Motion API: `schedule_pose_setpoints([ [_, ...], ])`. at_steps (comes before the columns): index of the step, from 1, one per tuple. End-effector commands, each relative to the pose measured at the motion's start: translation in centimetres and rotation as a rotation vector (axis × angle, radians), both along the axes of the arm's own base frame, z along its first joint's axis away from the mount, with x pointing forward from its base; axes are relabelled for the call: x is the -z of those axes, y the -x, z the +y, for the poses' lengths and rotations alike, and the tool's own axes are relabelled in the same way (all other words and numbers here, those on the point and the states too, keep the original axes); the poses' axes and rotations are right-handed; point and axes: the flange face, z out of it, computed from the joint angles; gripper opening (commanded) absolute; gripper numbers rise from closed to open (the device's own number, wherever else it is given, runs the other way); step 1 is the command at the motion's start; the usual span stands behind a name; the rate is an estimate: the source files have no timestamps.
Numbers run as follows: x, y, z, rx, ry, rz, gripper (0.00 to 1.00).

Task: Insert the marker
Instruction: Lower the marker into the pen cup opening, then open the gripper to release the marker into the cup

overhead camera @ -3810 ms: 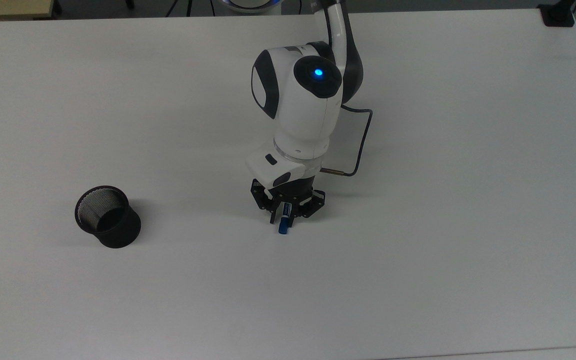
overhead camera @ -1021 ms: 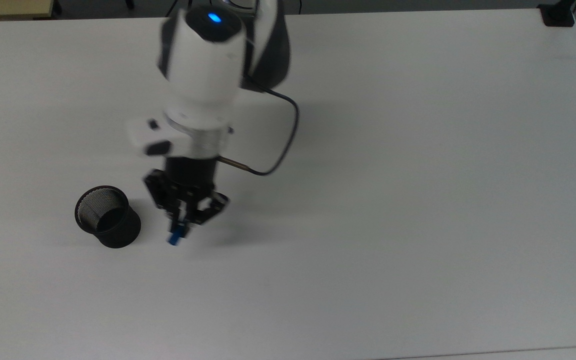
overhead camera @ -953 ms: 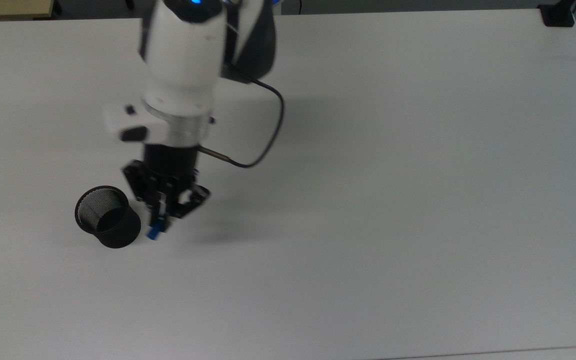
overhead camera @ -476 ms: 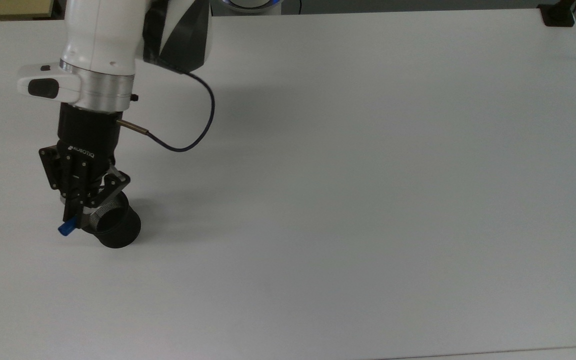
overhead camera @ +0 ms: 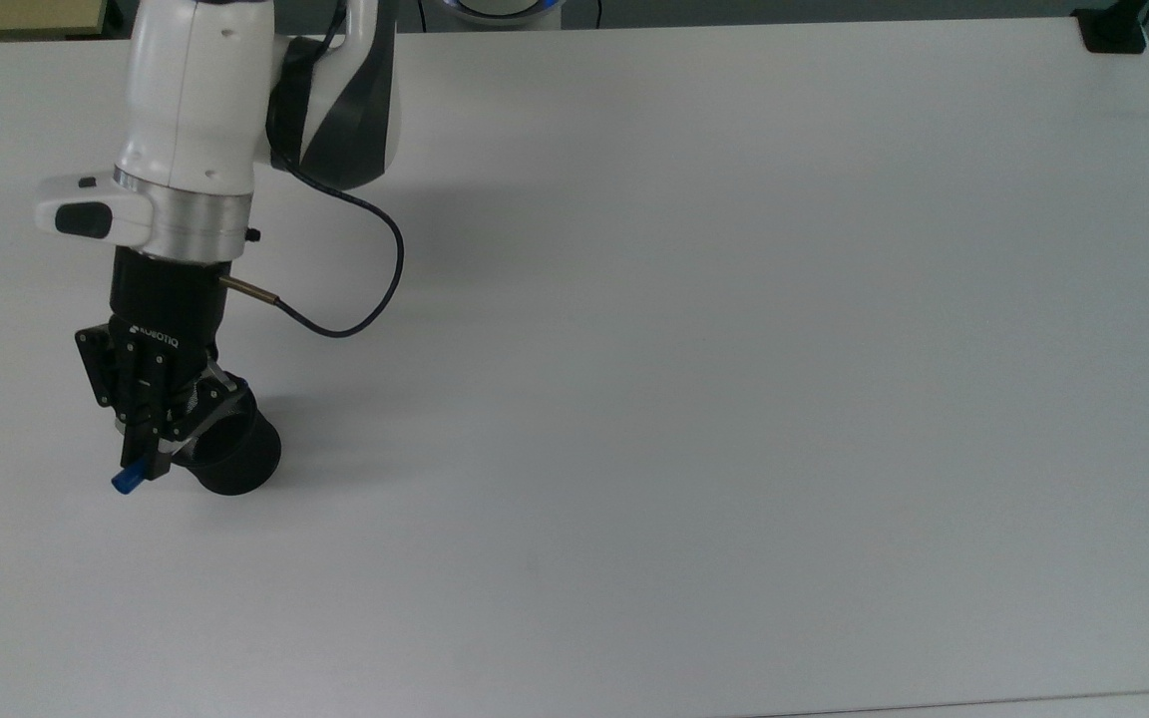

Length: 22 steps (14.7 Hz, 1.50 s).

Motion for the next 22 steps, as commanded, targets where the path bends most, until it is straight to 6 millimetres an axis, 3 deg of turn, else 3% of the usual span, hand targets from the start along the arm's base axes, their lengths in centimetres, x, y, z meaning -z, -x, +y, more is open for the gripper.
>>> schedule_pose_setpoints([
  [1, 0.7, 0.1, -0.7, -0.021, 0.039, 0.0, 0.14],
  [5, 0.8, 0.4, -1.8, -0.013, 0.046, 0.005, 0.18],
  [7, 0.8, 0.4, -1.8, -0.015, 0.049, 0.005, 0.34],
  [8, 0.8, 0.4, -1.8, -0.015, 0.049, 0.005, 0.51],
  [9, 0.8, 0.4, -1.7, -0.014, 0.045, 0.004, 0.9],
  [10, 0.7, 0.4, -1.5, -0.014, 0.043, 0.003, 1.0],
  [13, -1.3, 0.0, 1.3, -0.046, 0.041, -0.01, 1.0],
  [17, -3.6, 0.3, 8.5, -0.079, 0.037, 0.175, 1.0],
  [19, -5.7, 1.9, 13.5, -0.125, 0.067, 0.338, 1.0],
  [22, -9.1, 5.2, 18.4, -0.184, 0.094, 0.517, 1.0],
])
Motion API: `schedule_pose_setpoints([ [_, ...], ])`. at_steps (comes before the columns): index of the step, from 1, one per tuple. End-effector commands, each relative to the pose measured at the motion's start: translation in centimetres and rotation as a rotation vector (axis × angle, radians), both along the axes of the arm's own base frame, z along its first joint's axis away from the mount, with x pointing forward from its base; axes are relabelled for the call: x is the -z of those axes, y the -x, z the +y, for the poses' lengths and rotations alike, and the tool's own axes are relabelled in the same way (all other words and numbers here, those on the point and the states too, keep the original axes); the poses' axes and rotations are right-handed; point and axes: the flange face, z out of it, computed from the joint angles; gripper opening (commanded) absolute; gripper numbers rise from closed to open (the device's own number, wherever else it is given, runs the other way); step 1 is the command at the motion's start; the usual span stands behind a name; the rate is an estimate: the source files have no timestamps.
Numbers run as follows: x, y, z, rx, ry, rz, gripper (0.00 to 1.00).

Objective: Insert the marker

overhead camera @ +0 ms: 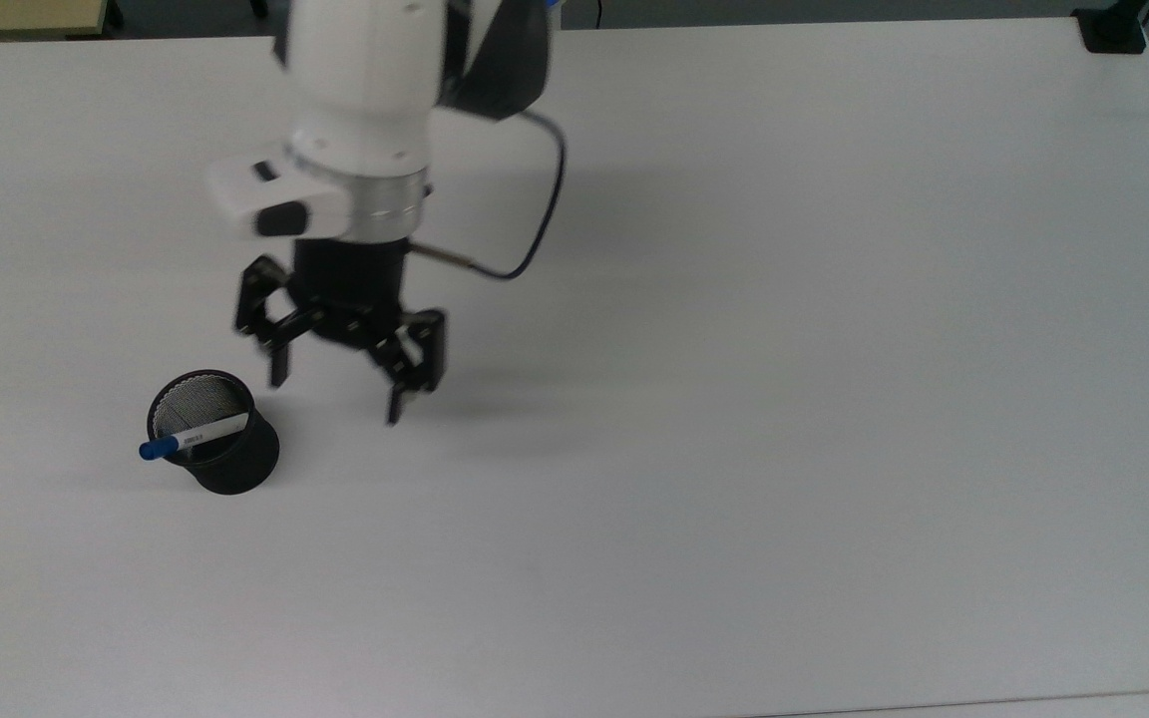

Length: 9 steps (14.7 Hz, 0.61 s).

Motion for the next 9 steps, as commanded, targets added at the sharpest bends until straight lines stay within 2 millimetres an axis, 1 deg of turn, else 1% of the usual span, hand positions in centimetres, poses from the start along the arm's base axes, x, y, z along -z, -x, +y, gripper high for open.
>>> schedule_pose_setpoints([
  [1, -5.2, 5.0, 4.7, -0.076, 0.014, 0.187, 1.0],
  [2, -6.8, 6.2, 5.1, -0.106, -0.017, 0.222, 1.0],
  [3, -8.5, 7.7, 5.1, -0.147, -0.041, 0.266, 1.0],
  [4, -10.5, 9.9, 4.6, -0.207, -0.073, 0.334, 1.0],
  [5, -11.5, 11.1, 4.4, -0.239, -0.094, 0.372, 1.0],
  [7, -11.8, 12.5, 4.7, -0.244, -0.099, 0.435, 1.0],
  [9, -12.3, 13.3, 4.2, -0.231, -0.107, 0.463, 1.0],
])
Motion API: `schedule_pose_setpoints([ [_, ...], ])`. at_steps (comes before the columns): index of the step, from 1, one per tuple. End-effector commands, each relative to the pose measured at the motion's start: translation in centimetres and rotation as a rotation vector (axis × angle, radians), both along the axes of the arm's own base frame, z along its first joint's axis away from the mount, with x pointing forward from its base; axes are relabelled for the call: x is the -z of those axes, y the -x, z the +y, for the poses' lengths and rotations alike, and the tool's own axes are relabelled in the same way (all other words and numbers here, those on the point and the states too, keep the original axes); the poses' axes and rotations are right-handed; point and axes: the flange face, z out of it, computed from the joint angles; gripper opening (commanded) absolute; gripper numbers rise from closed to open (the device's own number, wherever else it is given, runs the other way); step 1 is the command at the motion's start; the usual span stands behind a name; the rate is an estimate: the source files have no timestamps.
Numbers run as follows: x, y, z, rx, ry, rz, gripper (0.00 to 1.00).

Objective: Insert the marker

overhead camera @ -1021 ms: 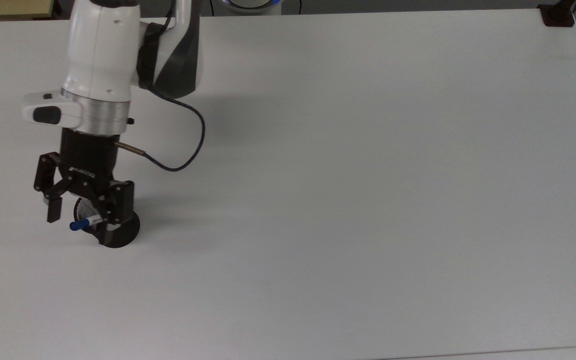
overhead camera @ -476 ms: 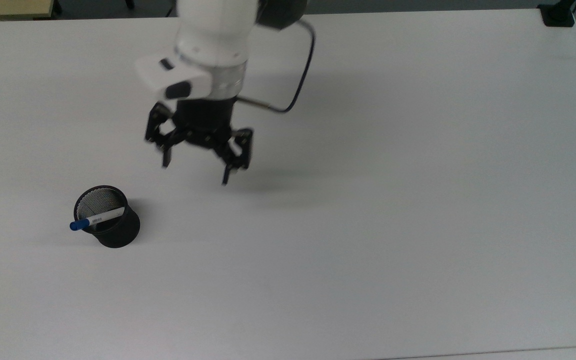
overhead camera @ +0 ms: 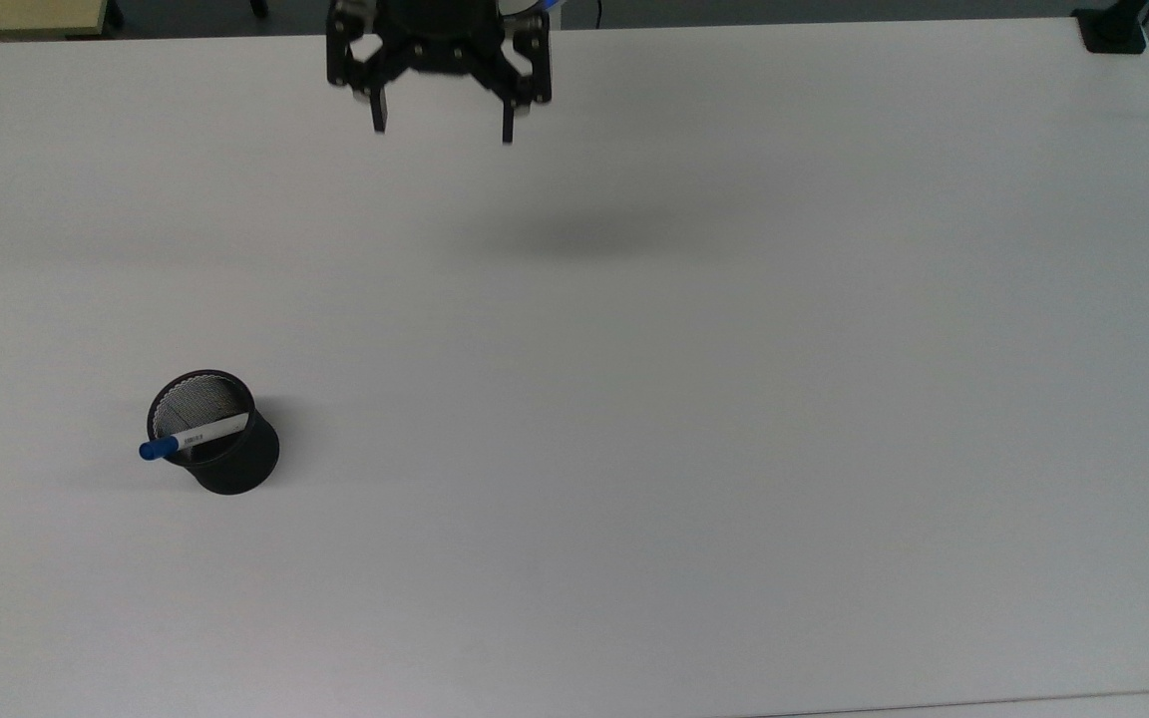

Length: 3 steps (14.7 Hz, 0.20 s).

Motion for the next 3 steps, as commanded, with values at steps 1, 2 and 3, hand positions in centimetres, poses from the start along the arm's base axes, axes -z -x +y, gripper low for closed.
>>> schedule_pose_setpoints([
  [1, 0.41, 2.16, -0.2, -0.022, -0.019, 0.087, 1.0],
  [2, 0.35, 2.17, -0.2, -0.022, -0.019, 0.088, 1.0],
  [3, 0.35, 2.17, -0.2, -0.022, -0.019, 0.088, 1.0],
])
